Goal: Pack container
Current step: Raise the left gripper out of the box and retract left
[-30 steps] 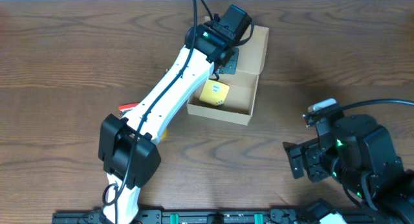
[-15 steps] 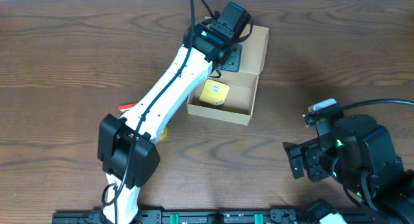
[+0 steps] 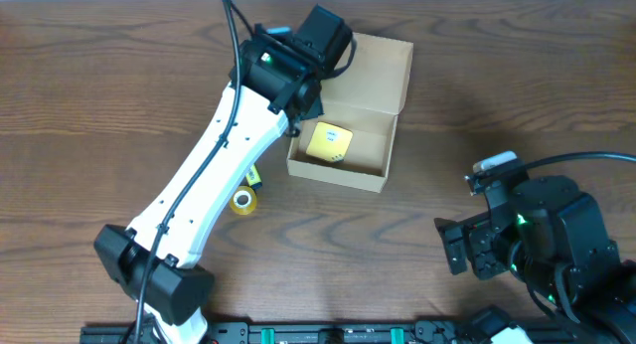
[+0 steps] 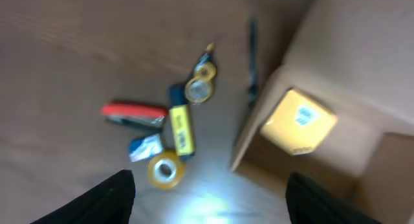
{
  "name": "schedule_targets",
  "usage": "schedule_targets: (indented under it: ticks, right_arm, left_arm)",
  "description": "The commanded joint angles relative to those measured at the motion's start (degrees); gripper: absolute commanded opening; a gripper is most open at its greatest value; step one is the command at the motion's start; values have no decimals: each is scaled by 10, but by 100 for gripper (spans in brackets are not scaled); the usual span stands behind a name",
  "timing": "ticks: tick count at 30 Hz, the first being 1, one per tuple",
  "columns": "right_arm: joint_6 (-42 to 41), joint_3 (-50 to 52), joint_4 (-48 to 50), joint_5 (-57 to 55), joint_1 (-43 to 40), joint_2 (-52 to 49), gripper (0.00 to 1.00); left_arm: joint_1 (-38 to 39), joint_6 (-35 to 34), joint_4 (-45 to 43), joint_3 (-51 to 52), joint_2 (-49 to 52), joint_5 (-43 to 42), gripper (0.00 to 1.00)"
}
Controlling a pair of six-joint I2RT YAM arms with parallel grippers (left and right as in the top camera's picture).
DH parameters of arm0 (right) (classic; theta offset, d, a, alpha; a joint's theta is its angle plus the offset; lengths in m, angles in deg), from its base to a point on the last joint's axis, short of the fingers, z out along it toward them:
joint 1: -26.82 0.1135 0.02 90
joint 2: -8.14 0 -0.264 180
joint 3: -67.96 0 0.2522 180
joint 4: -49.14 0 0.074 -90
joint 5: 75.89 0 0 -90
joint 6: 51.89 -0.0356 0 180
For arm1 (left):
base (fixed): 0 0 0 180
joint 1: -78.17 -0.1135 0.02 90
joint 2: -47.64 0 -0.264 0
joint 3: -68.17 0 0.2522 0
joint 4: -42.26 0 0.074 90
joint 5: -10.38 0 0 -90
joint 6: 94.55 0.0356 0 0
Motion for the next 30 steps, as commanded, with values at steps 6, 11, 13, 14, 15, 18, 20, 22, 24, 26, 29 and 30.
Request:
schedule_targets:
  ticks: [6,11,13,14,15,18,20,22,24,26,29,30]
  right_arm:
    - [2,0,-2,-3,-3,0,99]
    - [2,0,-1,-3,-3,0,99]
    - [2,0,-1,-3,-3,0,99]
    - [2,0,-2,-3,-3,0,99]
    - [2,0,-2,-3,-3,0,99]
    - [2,0,-1,-3,-3,0,99]
    - [2,0,-1,-3,-3,0,99]
    - [2,0,-2,-3,-3,0,99]
    - [2,0,-2,-3,-3,0,99]
    - [2,0,-1,-3,-3,0,99]
    - [2,0,-2,-3,-3,0,99]
    - [2,0,-2,-3,-3,0,99]
  left_arm:
    - [-3,-50,62,-2,0,71,88]
    - [-25,-50,70,-2,0,109,94]
    - [-43,-49,73,-2,0,114,96]
    - [-52,-49,76,-2,0,116,97]
    - [-65,-49,77,-2,0,116,98]
    - [-104,-49,74,-2,0,100,98]
    - [-128,-49,68,-2,0,89,98]
    - [-149,-50,61,-2,0,84,98]
    - [-168,-50,48,-2,0,71,98]
    - [-184,-50,37,-2,0,52,99]
    - [-208,-68,24,-2,0,23,99]
    - [-214,-84,24,-2,0,17,99]
